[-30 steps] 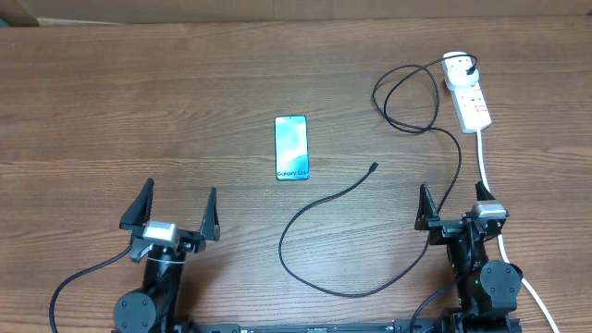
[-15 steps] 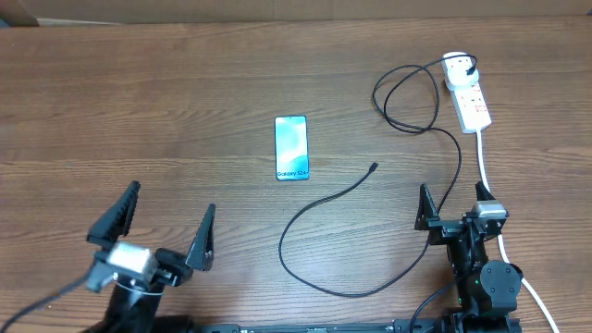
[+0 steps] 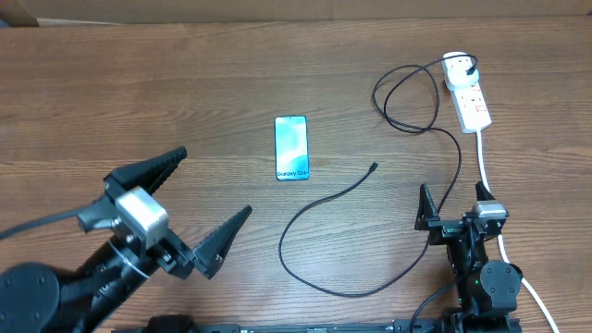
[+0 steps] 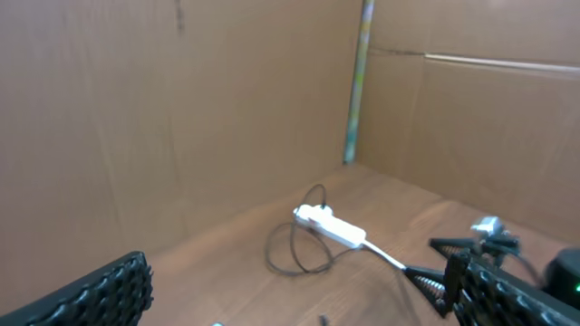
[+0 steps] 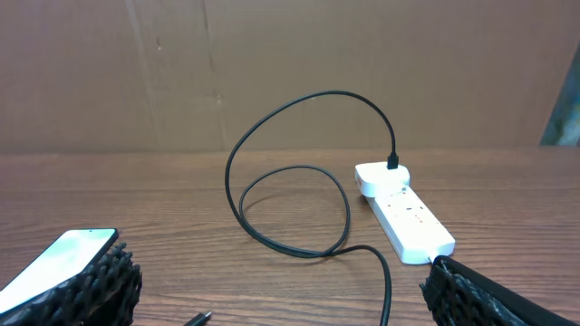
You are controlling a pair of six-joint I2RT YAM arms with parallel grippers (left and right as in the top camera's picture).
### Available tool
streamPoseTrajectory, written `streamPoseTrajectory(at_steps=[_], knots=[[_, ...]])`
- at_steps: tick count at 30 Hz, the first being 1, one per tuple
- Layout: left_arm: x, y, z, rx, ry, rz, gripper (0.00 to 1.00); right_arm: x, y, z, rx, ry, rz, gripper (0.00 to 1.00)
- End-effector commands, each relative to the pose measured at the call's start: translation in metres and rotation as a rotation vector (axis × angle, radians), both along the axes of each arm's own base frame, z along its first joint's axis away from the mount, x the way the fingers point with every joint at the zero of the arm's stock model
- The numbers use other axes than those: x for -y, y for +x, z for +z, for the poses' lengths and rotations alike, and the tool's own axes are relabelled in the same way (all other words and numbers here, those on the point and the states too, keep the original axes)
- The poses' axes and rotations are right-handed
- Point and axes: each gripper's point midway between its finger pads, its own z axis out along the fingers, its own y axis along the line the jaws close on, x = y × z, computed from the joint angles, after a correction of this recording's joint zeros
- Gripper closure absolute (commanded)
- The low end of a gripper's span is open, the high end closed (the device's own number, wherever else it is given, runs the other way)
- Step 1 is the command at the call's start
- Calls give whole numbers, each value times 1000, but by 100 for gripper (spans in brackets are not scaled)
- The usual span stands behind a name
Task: Plug charger to phone and switch on socket
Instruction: 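Move the left gripper over the phone and lower onto it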
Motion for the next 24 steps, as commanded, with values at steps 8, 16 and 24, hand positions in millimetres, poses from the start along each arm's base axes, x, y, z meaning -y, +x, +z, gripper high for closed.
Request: streamPoseTrajectory(at_steps=[8, 16, 24], knots=[[-49, 55, -35, -668, 63, 370, 0, 0, 0, -2, 4, -5, -3, 0], [-5, 75, -38, -806, -7, 119, 0, 0, 0, -2, 4, -5, -3, 0], [-7, 109, -80, -1005, 82, 490, 0, 0, 0, -2, 4, -5, -3, 0]])
